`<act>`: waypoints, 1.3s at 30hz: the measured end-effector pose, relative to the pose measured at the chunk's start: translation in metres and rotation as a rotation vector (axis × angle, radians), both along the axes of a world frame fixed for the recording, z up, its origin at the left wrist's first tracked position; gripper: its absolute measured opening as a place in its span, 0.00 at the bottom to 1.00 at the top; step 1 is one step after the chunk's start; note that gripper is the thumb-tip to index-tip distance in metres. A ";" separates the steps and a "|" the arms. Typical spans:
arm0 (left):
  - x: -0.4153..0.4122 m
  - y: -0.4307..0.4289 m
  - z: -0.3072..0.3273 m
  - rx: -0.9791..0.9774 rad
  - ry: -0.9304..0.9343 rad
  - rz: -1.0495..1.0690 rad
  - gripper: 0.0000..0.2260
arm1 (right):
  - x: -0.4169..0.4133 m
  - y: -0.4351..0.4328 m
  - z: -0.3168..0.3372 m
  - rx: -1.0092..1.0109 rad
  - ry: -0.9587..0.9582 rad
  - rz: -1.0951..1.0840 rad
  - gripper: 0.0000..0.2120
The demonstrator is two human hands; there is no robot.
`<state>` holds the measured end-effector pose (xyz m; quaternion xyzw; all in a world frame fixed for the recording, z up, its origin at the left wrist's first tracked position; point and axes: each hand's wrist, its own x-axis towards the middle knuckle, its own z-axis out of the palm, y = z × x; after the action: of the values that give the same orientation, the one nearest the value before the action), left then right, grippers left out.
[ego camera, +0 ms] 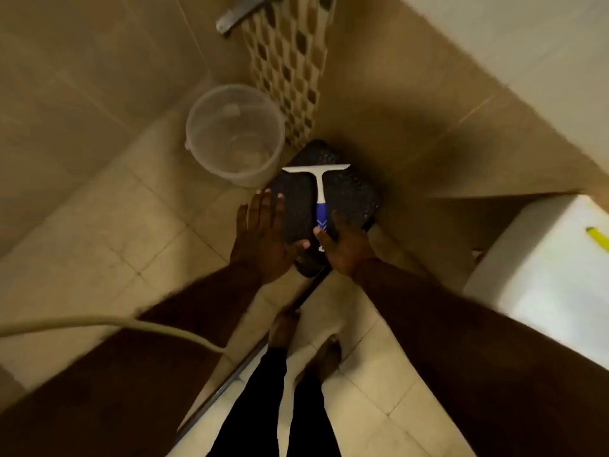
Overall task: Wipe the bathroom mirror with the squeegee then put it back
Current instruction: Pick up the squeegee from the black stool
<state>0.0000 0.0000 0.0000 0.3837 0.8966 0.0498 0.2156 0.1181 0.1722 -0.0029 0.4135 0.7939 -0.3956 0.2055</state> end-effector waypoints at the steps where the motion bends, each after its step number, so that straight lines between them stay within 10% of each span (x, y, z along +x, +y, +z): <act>1: -0.001 0.003 -0.009 -0.034 -0.018 -0.019 0.51 | -0.006 0.002 -0.014 -0.002 0.025 0.015 0.38; 16: 0.004 -0.009 -0.087 -0.048 -0.054 0.005 0.51 | -0.080 0.019 -0.101 -0.021 -0.127 -0.292 0.23; 24: 0.002 -0.003 -0.074 0.002 -0.035 0.027 0.50 | -0.059 0.010 -0.094 -0.243 0.092 -0.577 0.25; 39: -0.031 0.042 0.099 0.303 0.355 -0.141 0.48 | -0.039 0.016 0.124 0.091 0.532 -0.370 0.21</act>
<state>-0.0311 0.0416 0.0986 0.4763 0.8735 0.1005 -0.0025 0.0793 0.1880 0.1215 0.4417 0.7480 -0.4846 -0.1031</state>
